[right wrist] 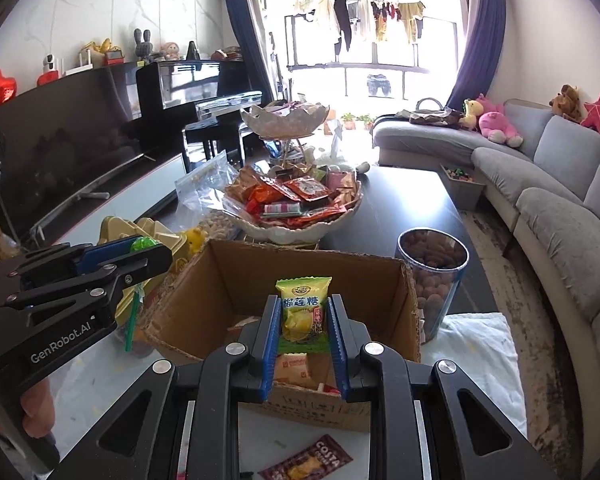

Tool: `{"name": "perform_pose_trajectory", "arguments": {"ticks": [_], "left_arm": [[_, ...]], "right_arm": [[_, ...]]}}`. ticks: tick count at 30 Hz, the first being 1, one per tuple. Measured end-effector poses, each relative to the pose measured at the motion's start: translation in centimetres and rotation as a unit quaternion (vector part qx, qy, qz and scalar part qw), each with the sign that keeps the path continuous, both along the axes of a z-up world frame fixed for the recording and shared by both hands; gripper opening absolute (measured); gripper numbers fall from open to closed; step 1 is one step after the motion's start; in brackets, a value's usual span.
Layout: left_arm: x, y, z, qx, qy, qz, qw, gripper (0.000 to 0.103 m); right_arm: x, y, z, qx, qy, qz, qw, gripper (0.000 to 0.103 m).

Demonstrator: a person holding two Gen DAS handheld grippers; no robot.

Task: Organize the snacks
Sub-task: 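Carry the lollipop and yellow candy over the box and open both grippers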

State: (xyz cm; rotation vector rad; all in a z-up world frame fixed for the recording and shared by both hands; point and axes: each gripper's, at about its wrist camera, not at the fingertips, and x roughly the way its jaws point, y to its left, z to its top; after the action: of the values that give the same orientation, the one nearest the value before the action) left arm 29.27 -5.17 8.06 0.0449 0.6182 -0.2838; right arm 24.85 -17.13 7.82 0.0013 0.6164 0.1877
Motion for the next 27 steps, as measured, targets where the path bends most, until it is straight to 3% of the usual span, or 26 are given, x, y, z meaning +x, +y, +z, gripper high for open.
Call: {"name": "perform_pose_trajectory", "arguments": {"ticks": [9, 11, 12, 13, 15, 27], "left_arm": [[2.5, -0.6, -1.8, 0.010, 0.009, 0.007, 0.9999, 0.027], [2.5, -0.7, -1.9, 0.022, 0.002, 0.021, 0.9995, 0.045], [2.4, -0.6, -1.9, 0.025, -0.005, 0.025, 0.9994, 0.062], [2.1, -0.4, -1.9, 0.025, -0.012, 0.028, 0.9992, 0.065], [1.4, -0.1, -1.9, 0.029, -0.015, 0.030, 0.9990, 0.065], [-3.7, 0.5, -2.7, 0.037, -0.019, 0.013, 0.9991, 0.066]], "right_arm": [[2.4, -0.6, -1.3, -0.002, 0.014, -0.004, 1.000, 0.024], [2.8, -0.7, -1.6, -0.004, 0.016, -0.006, 1.000, 0.025], [3.0, -0.7, -1.7, -0.007, 0.015, -0.008, 1.000, 0.026], [3.0, -0.7, -1.9, -0.011, 0.012, -0.013, 1.000, 0.034], [3.0, -0.9, -2.0, -0.015, 0.009, -0.025, 1.000, 0.052], [-0.7, -0.9, -3.0, -0.006, 0.012, -0.026, 1.000, 0.052]]}}
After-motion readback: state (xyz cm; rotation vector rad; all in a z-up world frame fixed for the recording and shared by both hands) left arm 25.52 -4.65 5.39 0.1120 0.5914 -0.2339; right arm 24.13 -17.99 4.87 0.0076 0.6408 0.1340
